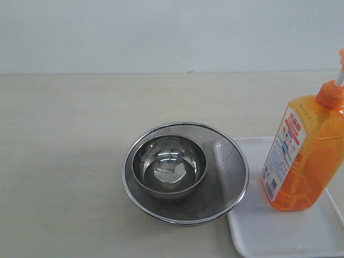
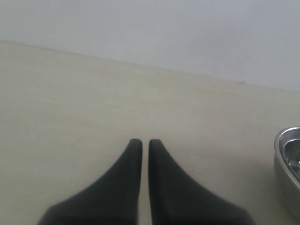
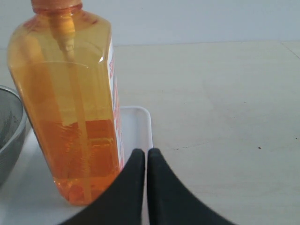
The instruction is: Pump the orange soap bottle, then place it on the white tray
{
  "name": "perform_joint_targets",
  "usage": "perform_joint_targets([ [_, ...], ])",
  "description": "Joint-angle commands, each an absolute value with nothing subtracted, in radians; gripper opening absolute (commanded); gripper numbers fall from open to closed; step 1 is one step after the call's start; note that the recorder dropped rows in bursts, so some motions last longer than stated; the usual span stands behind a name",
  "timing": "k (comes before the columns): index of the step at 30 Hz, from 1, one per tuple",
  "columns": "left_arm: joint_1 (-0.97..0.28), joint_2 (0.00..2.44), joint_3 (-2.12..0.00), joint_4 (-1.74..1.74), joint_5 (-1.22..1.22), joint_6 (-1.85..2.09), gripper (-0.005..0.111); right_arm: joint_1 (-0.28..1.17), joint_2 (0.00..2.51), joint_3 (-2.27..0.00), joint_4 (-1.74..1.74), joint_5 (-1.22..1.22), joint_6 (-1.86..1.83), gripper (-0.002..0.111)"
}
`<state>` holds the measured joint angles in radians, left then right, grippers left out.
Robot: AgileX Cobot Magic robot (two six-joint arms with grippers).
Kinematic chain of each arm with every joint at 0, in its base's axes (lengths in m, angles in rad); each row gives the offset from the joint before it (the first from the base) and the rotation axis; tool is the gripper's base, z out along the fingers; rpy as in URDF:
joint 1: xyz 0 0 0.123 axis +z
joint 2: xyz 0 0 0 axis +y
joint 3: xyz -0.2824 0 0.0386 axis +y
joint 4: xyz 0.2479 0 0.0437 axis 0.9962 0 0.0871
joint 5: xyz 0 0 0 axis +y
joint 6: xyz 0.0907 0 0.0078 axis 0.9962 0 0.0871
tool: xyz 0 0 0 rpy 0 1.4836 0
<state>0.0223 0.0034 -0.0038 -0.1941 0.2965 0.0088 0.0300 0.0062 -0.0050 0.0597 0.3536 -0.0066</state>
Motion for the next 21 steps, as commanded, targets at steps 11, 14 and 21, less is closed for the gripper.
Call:
perform_joint_targets([
  [11, 0.026, 0.0, 0.0, -0.192, 0.3, 0.0, 0.005, 0.029, 0.0, 0.0, 0.056, 0.341, -0.009, 0.0],
  [14, 0.026, 0.0, 0.0, -0.192, 0.3, 0.0, 0.005, 0.029, 0.0, 0.0, 0.056, 0.341, -0.007, 0.0],
  [21, 0.026, 0.0, 0.0, -0.192, 0.3, 0.0, 0.005, 0.029, 0.0, 0.0, 0.056, 0.341, -0.008, 0.0],
])
